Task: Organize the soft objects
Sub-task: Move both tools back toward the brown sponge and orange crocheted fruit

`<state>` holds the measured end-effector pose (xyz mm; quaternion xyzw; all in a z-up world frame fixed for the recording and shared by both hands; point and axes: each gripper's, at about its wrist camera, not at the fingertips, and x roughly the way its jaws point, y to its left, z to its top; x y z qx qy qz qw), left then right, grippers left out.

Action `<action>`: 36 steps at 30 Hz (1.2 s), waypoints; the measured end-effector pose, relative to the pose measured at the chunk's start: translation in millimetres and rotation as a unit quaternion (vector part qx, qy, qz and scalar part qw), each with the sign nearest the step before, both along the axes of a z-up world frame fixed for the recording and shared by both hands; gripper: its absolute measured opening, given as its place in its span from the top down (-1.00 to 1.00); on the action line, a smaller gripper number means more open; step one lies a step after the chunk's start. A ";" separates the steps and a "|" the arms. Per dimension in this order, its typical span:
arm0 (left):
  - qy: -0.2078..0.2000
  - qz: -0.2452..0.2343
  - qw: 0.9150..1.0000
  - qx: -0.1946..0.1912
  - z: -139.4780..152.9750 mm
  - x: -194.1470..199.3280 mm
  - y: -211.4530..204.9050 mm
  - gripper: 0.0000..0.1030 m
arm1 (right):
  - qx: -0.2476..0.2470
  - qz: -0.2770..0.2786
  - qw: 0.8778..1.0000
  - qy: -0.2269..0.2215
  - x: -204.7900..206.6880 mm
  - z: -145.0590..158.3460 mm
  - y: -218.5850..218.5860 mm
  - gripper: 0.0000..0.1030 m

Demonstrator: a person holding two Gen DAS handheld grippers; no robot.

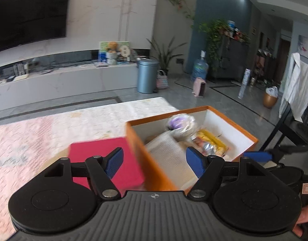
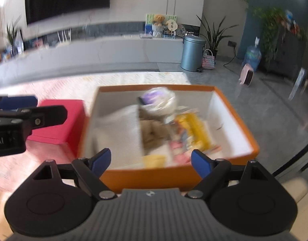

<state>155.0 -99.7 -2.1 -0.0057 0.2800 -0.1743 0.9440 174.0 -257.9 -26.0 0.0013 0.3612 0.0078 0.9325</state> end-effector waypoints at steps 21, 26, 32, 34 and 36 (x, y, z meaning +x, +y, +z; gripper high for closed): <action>0.035 0.101 0.994 0.031 -37.4 -57.1 128.0 -0.34 | -0.008 0.147 0.989 -0.020 -41.7 -24.4 152.2 -0.24; 0.034 0.105 0.993 0.041 -37.0 -51.0 151.7 -0.20 | -0.048 0.209 0.976 -0.030 -29.0 -14.4 184.7 -0.12; 0.040 0.096 0.994 0.033 -34.2 -32.8 175.2 -0.11 | -0.102 0.274 0.956 -0.022 -1.5 -1.3 217.3 -0.05; 0.044 0.097 0.994 0.035 -33.9 -24.2 180.6 -0.11 | -0.113 0.295 0.949 -0.010 10.9 0.6 225.6 -0.05; 0.051 0.092 0.994 0.032 -33.9 -16.9 185.9 -0.11 | -0.125 0.311 0.942 0.005 23.8 1.4 234.7 -0.05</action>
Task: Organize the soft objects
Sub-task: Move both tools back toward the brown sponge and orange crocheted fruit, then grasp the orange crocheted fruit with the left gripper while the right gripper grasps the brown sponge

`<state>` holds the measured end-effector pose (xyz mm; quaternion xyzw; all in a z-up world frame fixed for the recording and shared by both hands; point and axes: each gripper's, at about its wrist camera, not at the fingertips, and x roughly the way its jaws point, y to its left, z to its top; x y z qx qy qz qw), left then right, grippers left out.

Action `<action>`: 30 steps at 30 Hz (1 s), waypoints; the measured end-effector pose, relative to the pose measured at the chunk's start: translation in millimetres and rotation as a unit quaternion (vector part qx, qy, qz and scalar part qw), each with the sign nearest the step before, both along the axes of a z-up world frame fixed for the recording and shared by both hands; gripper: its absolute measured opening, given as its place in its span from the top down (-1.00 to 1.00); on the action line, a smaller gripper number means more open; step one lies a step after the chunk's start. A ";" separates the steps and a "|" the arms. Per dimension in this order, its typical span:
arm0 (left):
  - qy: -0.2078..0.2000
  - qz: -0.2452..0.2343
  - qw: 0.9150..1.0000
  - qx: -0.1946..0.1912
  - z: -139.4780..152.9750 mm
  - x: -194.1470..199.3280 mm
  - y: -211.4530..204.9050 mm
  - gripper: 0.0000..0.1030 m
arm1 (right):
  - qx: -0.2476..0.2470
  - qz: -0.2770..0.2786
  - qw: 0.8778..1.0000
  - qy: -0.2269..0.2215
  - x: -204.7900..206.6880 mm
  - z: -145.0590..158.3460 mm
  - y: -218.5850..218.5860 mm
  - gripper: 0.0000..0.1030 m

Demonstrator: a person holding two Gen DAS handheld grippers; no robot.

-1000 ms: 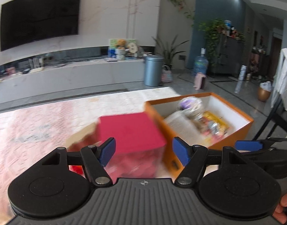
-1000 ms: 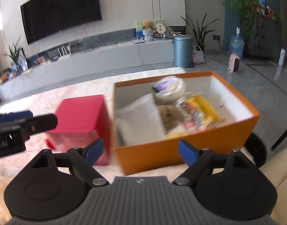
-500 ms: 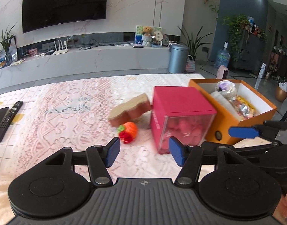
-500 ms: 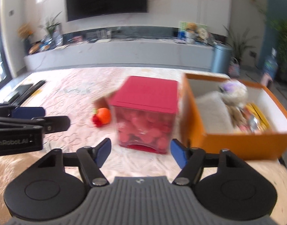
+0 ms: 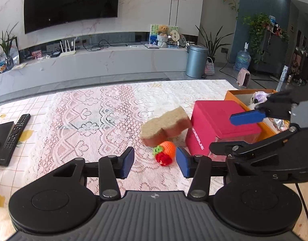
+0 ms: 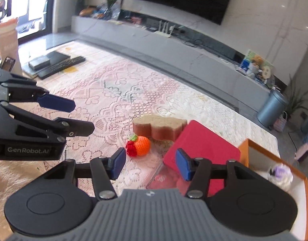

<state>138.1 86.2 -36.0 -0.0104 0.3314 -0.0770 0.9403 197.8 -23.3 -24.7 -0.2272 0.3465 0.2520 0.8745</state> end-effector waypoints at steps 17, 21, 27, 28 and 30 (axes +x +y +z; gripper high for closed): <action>0.071 -0.044 0.996 -0.030 -32.0 46.5 25.9 -0.09 | -0.131 0.078 0.987 0.056 84.6 -16.0 30.4 0.07; 0.092 -0.061 0.993 -0.042 -46.6 63.1 14.7 -0.12 | -0.135 0.073 0.986 0.064 97.5 -22.0 30.1 0.07; 0.114 -0.078 0.990 -0.020 -69.4 91.0 -9.9 -0.17 | -0.135 0.082 0.986 0.058 106.6 -24.8 33.2 0.05; 0.116 -0.077 0.990 -0.017 -72.8 94.7 -12.1 -0.17 | -0.137 0.085 0.985 0.057 107.4 -25.1 33.7 0.05; 0.118 -0.074 0.990 -0.014 -78.6 101.4 -15.4 -0.17 | -0.141 0.090 0.984 0.055 110.1 -26.1 34.7 0.05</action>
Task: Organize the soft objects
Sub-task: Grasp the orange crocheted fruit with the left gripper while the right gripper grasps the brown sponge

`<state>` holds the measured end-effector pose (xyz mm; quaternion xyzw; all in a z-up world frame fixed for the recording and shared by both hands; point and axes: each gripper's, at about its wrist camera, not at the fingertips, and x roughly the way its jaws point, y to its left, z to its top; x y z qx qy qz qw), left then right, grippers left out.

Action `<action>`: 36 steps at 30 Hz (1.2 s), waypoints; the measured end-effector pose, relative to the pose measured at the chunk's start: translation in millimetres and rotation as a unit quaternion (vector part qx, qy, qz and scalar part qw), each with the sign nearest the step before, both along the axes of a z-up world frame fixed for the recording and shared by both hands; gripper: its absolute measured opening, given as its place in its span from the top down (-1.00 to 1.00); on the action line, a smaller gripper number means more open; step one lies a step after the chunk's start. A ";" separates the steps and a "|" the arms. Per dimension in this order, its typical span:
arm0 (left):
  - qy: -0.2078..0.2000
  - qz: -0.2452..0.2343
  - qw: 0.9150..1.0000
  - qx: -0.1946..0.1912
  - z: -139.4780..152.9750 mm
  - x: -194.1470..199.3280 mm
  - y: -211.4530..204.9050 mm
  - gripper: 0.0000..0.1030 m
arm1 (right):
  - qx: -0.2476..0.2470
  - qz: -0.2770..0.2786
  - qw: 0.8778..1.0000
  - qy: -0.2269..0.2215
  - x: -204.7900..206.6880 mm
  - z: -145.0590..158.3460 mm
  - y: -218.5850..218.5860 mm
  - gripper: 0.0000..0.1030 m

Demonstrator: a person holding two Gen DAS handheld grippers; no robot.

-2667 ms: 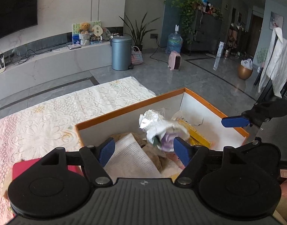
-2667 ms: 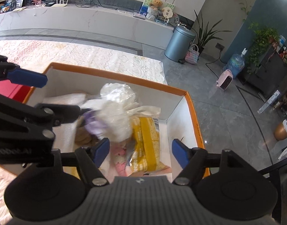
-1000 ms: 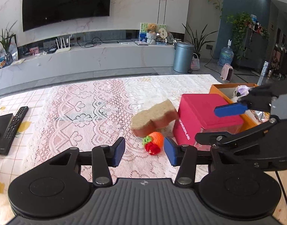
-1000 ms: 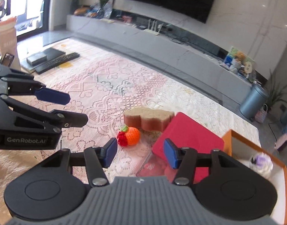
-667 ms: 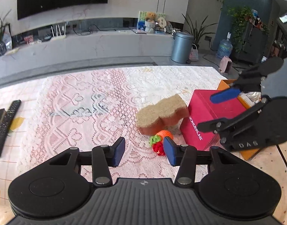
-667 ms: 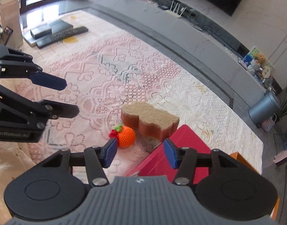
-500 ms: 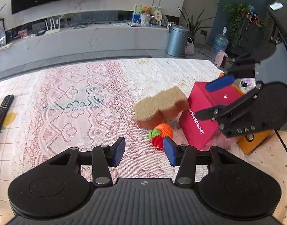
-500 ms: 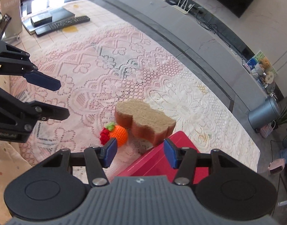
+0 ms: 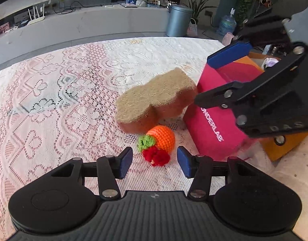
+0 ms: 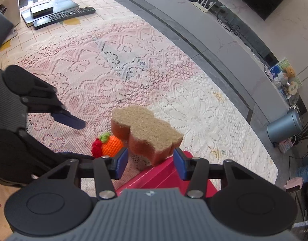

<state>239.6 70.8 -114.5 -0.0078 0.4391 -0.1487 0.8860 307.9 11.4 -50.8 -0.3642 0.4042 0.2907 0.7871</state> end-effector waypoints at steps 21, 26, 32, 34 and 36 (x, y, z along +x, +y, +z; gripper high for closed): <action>-0.022 0.028 0.999 -0.016 2.8 -10.7 16.2 0.77 | -0.031 0.054 0.998 0.004 4.3 -15.0 14.5 -0.07; -0.020 0.016 0.999 -0.030 0.6 -10.6 18.9 0.68 | -0.048 0.062 0.997 0.001 3.3 -17.7 22.2 -0.08; -0.026 -0.009 0.999 -0.036 -2.0 -12.7 12.6 0.03 | -0.070 0.072 0.995 -0.005 1.6 -13.8 19.7 -0.08; -0.031 -0.007 0.999 -0.025 -4.7 -11.4 8.2 -0.10 | -0.072 0.071 0.995 -0.004 2.8 -14.8 17.5 -0.08; -0.038 -0.001 0.999 -0.011 -7.6 -6.5 5.0 -0.12 | -0.072 0.071 0.995 -0.002 3.0 -17.6 15.8 -0.08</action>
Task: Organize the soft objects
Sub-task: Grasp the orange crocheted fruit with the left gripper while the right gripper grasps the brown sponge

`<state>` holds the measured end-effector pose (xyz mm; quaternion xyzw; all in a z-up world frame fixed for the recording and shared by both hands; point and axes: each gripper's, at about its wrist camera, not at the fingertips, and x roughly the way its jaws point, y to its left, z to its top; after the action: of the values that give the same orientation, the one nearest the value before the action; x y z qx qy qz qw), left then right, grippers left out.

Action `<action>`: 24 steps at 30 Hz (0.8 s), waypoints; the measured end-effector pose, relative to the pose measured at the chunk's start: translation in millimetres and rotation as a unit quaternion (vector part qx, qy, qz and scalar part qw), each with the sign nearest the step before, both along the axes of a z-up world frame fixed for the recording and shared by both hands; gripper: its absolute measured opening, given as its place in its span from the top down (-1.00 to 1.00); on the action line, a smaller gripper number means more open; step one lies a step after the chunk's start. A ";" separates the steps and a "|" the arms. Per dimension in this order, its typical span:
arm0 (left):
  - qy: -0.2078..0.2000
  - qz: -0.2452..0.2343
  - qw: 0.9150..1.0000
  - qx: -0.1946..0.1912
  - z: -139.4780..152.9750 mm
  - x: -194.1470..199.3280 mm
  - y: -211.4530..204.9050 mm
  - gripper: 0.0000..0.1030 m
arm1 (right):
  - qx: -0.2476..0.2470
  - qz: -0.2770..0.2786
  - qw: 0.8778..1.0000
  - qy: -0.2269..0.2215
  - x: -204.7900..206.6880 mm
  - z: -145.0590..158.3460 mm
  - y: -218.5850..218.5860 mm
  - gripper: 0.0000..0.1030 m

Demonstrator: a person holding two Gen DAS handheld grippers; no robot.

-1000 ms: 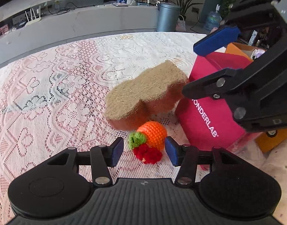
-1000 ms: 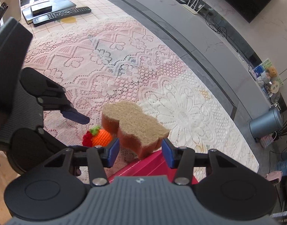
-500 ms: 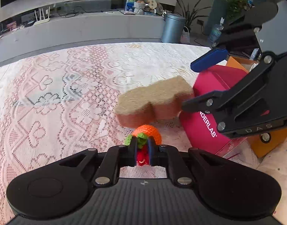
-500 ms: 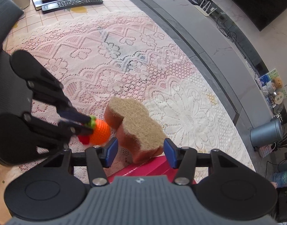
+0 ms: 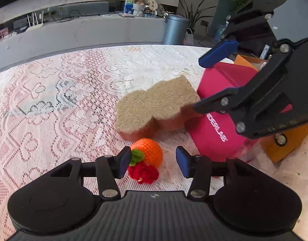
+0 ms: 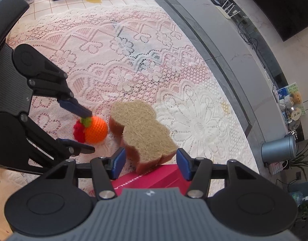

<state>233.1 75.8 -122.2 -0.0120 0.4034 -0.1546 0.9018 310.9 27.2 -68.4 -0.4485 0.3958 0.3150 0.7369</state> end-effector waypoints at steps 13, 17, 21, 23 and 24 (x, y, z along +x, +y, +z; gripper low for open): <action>0.003 0.034 0.999 0.030 3.6 -4.9 12.8 0.04 | -0.015 0.064 0.998 0.015 -4.0 -15.2 10.8 -0.26; 0.003 0.076 0.997 0.016 10.1 -9.9 31.1 0.04 | -0.042 0.103 0.994 0.016 -8.9 -26.1 19.6 -0.45; -0.001 0.113 0.994 -0.004 14.9 -7.3 47.6 0.04 | -0.083 0.137 0.987 0.008 -13.8 -40.5 29.3 -0.60; 0.004 0.117 0.993 -0.007 13.4 -6.3 50.2 0.04 | -0.104 0.149 0.983 -0.003 -15.1 -48.8 32.7 -0.66; 0.006 0.116 0.993 -0.008 12.3 -5.8 50.1 0.04 | -0.113 0.151 0.982 -0.004 -14.4 -52.7 34.3 -0.66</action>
<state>227.2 125.9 -109.8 -0.0663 0.4035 -0.0522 0.9111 296.5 61.5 -121.0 -0.5845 0.3537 0.3738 0.6273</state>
